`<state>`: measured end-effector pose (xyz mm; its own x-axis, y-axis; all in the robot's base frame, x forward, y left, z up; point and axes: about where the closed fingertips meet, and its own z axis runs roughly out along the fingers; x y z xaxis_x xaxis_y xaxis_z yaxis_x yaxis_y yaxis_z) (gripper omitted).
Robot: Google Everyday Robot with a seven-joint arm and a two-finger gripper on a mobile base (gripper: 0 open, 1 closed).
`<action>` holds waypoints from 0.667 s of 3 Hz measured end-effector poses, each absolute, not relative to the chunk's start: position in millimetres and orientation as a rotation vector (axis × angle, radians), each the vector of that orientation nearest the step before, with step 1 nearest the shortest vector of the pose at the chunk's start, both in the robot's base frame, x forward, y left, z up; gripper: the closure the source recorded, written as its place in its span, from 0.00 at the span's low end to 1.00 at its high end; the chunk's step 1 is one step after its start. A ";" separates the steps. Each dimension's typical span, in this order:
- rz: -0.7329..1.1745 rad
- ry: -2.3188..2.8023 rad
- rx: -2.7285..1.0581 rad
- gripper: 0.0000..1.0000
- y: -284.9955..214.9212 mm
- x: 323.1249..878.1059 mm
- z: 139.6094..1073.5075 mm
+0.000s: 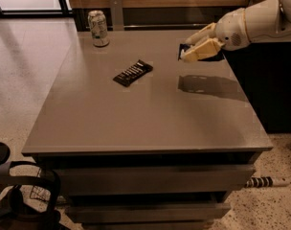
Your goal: Move rxbar blueberry near 7up can
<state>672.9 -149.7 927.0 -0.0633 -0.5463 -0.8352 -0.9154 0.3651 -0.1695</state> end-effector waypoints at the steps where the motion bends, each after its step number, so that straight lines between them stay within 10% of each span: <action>1: 0.466 1.715 -1.223 1.00 -152.8 706.8 957.6; 2: 0.472 1.658 -1.191 1.00 -128.4 730.2 970.5</action>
Offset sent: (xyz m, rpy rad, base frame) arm 0.0852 0.0439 0.0641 0.1317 -0.1556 -0.0786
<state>730.2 -128.4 970.5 -0.0159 -0.4800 -0.8771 -0.8698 0.4393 -0.2246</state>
